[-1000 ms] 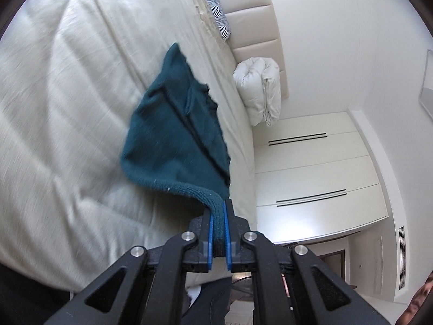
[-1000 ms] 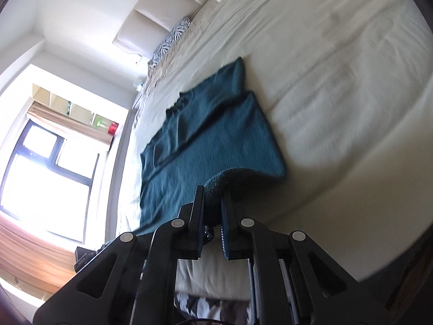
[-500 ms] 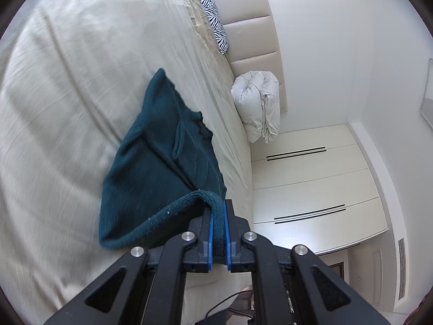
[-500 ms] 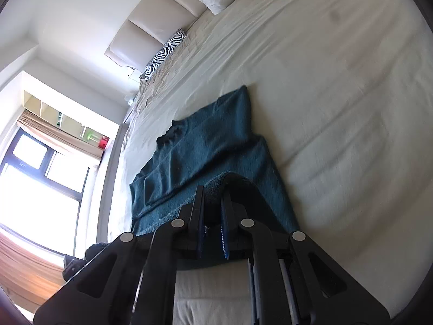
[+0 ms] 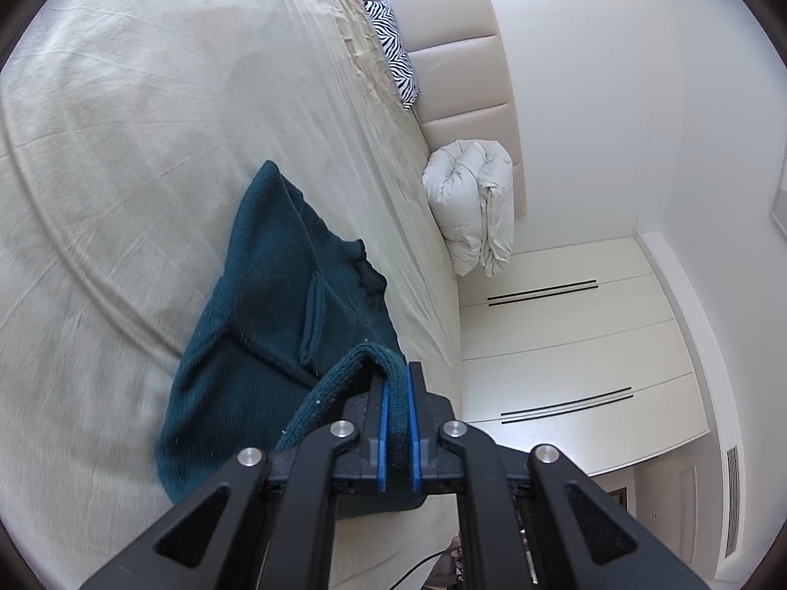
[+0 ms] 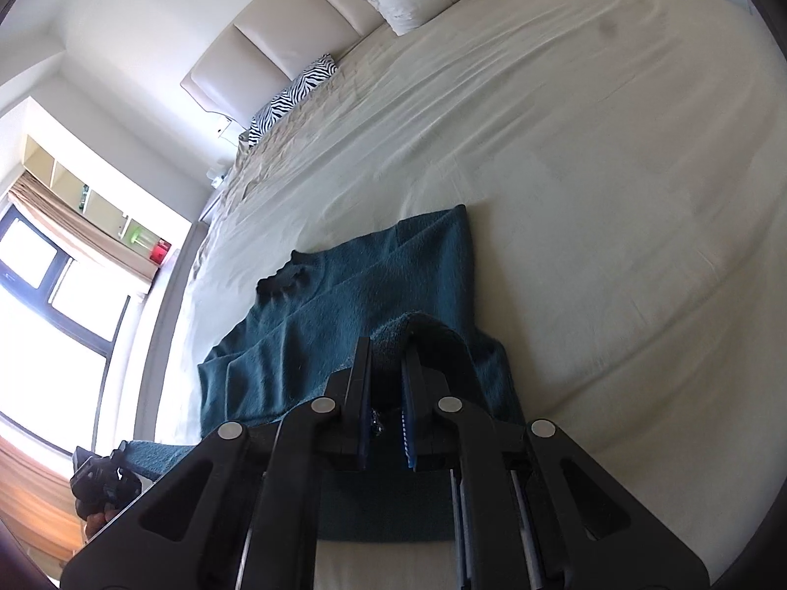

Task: Fold small clothes

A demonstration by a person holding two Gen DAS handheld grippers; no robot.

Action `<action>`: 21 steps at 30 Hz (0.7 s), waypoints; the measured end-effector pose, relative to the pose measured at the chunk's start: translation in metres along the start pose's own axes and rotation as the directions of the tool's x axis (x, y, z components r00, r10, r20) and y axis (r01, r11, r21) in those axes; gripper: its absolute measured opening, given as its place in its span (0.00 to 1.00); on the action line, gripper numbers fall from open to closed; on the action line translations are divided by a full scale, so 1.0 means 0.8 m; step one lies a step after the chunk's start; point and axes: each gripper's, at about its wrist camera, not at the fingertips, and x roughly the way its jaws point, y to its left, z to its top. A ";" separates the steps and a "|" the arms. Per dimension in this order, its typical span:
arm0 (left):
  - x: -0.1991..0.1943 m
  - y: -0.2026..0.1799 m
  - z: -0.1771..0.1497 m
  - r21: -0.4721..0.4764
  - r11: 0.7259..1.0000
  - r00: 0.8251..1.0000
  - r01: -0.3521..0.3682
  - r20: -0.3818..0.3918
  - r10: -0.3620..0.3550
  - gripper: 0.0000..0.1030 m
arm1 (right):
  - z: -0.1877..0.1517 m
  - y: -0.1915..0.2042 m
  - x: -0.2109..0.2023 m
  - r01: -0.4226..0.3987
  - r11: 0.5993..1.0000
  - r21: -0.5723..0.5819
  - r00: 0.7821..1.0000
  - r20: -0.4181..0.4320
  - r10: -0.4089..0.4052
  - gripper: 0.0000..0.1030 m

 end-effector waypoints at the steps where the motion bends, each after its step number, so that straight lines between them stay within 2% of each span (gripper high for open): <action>1: 0.003 0.001 0.003 0.000 1.000 1.000 -0.003 0.001 0.003 0.07 | 0.005 -0.001 0.009 0.000 1.000 0.006 1.000 -0.002 0.000 0.09; 12: 0.062 0.001 0.074 0.013 0.998 0.998 -0.057 0.017 0.057 0.07 | 0.066 0.003 0.100 0.025 0.999 0.021 1.000 -0.018 -0.025 0.09; 18: 0.104 0.020 0.102 0.008 0.993 0.993 -0.121 0.016 0.121 0.08 | 0.105 -0.003 0.162 0.064 0.996 0.055 0.997 -0.043 -0.061 0.10; 19: 0.111 0.027 0.107 -0.002 0.990 0.990 -0.142 0.019 0.142 0.08 | 0.109 -0.006 0.174 0.068 0.995 0.067 0.996 -0.057 -0.064 0.11; 21: 0.122 0.046 0.113 -0.042 0.984 0.985 -0.172 0.009 0.172 0.18 | 0.116 -0.017 0.199 0.086 0.991 0.102 0.993 -0.086 -0.078 0.11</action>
